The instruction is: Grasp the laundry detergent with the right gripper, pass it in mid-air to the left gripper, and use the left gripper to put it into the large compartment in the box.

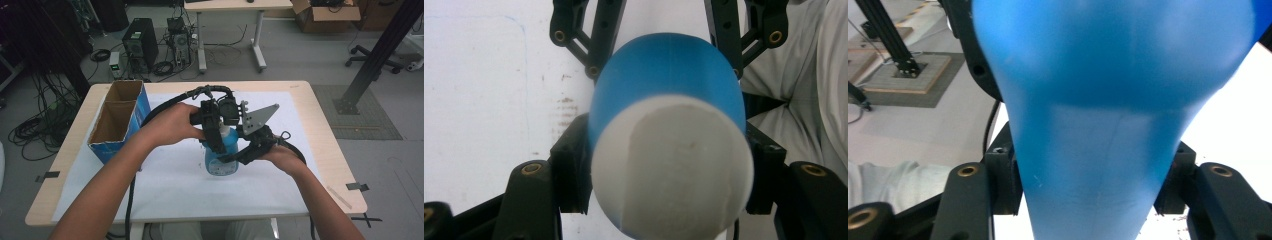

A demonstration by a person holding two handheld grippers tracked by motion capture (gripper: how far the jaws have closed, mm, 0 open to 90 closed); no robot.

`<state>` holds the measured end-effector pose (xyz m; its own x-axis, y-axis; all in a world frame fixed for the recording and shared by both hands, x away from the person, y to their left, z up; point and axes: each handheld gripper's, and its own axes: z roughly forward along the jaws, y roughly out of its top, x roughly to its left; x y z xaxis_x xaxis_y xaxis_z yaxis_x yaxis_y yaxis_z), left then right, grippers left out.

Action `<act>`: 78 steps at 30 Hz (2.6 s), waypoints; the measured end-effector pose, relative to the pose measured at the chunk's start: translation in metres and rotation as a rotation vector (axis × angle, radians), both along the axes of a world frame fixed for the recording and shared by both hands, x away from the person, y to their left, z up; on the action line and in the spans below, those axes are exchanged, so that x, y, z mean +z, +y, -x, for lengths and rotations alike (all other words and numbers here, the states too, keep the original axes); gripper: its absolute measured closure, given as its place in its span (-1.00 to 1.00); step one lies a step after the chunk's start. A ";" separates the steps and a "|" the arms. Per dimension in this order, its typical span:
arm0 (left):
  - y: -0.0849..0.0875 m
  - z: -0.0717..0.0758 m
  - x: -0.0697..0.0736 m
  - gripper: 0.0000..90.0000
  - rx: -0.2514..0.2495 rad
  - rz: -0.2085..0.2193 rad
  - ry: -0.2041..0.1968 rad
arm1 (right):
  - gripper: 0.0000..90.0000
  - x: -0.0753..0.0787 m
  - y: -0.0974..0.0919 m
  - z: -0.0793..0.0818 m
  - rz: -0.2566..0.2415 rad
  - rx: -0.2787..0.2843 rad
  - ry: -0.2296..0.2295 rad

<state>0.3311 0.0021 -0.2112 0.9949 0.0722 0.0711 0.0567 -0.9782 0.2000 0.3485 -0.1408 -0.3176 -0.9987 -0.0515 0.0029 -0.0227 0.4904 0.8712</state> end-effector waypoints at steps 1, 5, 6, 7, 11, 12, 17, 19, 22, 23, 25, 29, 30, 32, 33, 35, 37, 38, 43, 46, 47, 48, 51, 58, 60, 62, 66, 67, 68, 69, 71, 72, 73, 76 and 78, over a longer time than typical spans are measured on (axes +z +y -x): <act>0.000 0.000 0.000 -0.16 0.000 0.003 -0.001 | -0.19 0.000 -0.001 -0.001 -0.004 0.004 0.010; 0.003 -0.001 -0.001 -0.16 0.021 -0.002 -0.004 | -0.45 0.001 -0.010 -0.003 -0.019 -0.040 0.026; 0.004 0.000 -0.001 -0.16 0.034 0.001 -0.003 | -0.46 0.001 -0.014 -0.004 -0.014 -0.038 0.033; 0.005 -0.001 -0.001 -0.16 0.036 0.000 -0.006 | -0.49 0.002 -0.019 -0.003 -0.008 -0.045 0.036; 0.011 -0.003 0.002 -0.16 0.064 -0.007 -0.008 | -0.61 0.002 -0.038 -0.004 0.045 -0.093 0.023; 0.012 -0.004 0.002 -0.16 0.069 -0.012 -0.011 | -0.63 0.003 -0.047 -0.004 0.065 -0.113 0.019; 0.017 -0.007 0.005 -0.16 0.118 -0.034 -0.026 | -0.67 0.008 -0.069 -0.004 0.109 -0.170 -0.001; 0.019 -0.009 0.006 -0.16 0.143 -0.040 -0.034 | -0.67 0.011 -0.076 -0.004 0.125 -0.185 -0.008; 0.023 -0.012 0.008 -0.16 0.186 -0.045 -0.043 | -0.67 0.018 -0.091 -0.001 0.149 -0.208 -0.019; 0.024 -0.013 0.009 -0.16 0.200 -0.044 -0.046 | -0.67 0.018 -0.091 -0.001 0.149 -0.208 -0.019; 0.027 -0.014 0.011 -0.16 0.223 -0.046 -0.053 | -0.68 0.021 -0.098 0.000 0.165 -0.224 -0.028; 0.032 -0.018 0.018 -0.16 0.284 -0.042 -0.062 | -0.72 0.025 -0.108 0.001 0.190 -0.254 -0.029; 0.034 -0.019 0.022 -0.16 0.308 -0.040 -0.067 | -0.72 0.027 -0.114 0.001 0.211 -0.269 -0.034; 0.036 -0.020 0.025 -0.16 0.320 -0.039 -0.069 | -0.72 0.028 -0.115 0.001 0.217 -0.274 -0.036; 0.038 -0.021 0.028 -0.16 0.338 -0.044 -0.072 | -0.72 0.029 -0.118 0.001 0.223 -0.278 -0.037; 0.041 -0.023 0.032 -0.16 0.365 -0.051 -0.076 | -0.72 0.032 -0.124 0.001 0.242 -0.292 -0.038; 0.043 -0.025 0.037 -0.16 0.388 -0.061 -0.086 | -0.73 0.033 -0.126 0.001 0.248 -0.296 -0.039; 0.045 -0.026 0.039 -0.16 0.405 -0.066 -0.089 | -0.73 0.034 -0.128 0.001 0.254 -0.298 -0.039; 0.055 -0.032 0.051 -0.16 0.476 -0.061 -0.088 | -0.74 0.040 -0.136 -0.001 0.298 -0.321 -0.050; 0.062 -0.034 0.059 -0.16 0.525 -0.060 -0.098 | -0.76 0.040 -0.141 -0.004 0.343 -0.343 -0.052; 0.064 -0.035 0.061 -0.16 0.537 -0.059 -0.100 | -0.78 0.039 -0.143 -0.006 0.377 -0.352 -0.058; 0.067 -0.036 0.063 -0.16 0.553 -0.058 -0.103 | -0.78 0.039 -0.143 -0.006 0.377 -0.352 -0.058; 0.074 -0.039 0.071 -0.16 0.594 -0.057 -0.109 | -0.79 0.039 -0.146 -0.009 0.441 -0.362 -0.065; 0.090 -0.044 0.086 -0.16 0.700 -0.048 -0.115 | -0.81 0.042 -0.150 -0.010 0.485 -0.366 -0.072; 0.095 -0.045 0.091 -0.16 0.736 -0.049 -0.119 | -0.81 0.044 -0.153 -0.010 0.490 -0.369 -0.071; 0.097 -0.046 0.094 -0.16 0.758 -0.051 -0.121 | -0.81 0.045 -0.155 -0.010 0.490 -0.372 -0.074; 0.107 -0.050 0.105 -0.16 0.838 -0.042 -0.126 | -0.81 0.045 -0.159 -0.009 0.494 -0.376 -0.079; 0.110 -0.051 0.109 -0.16 0.864 -0.041 -0.127 | -0.81 0.045 -0.159 -0.009 0.498 -0.375 -0.082; 0.112 -0.051 0.111 -0.16 0.878 -0.043 -0.128 | -0.81 0.045 -0.160 -0.009 0.504 -0.376 -0.083; 0.115 -0.052 0.114 -0.16 0.904 -0.041 -0.130 | -0.81 0.045 -0.160 -0.009 0.507 -0.375 -0.086; 0.123 -0.053 0.121 -0.16 0.972 -0.026 -0.133 | -0.81 0.044 -0.162 -0.009 0.504 -0.375 -0.086; 0.123 -0.053 0.121 -0.16 0.972 -0.026 -0.133 | -0.81 0.044 -0.162 -0.009 0.504 -0.375 -0.086; 0.128 -0.054 0.124 -0.16 1.003 -0.020 -0.132 | -0.81 0.044 -0.162 -0.009 0.504 -0.375 -0.086; 0.139 -0.055 0.131 -0.16 1.071 0.005 -0.131 | -0.81 0.044 -0.163 -0.008 0.501 -0.373 -0.087; 0.145 -0.055 0.133 -0.16 1.103 0.008 -0.128 | -0.81 0.044 -0.164 -0.008 0.502 -0.372 -0.092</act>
<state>0.3860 0.1474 -0.0784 0.3702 0.9143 0.1642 0.8738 -0.4028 0.2726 0.3566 -0.3048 -0.2739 -0.9468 0.2847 -0.1498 0.1643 0.8283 0.5357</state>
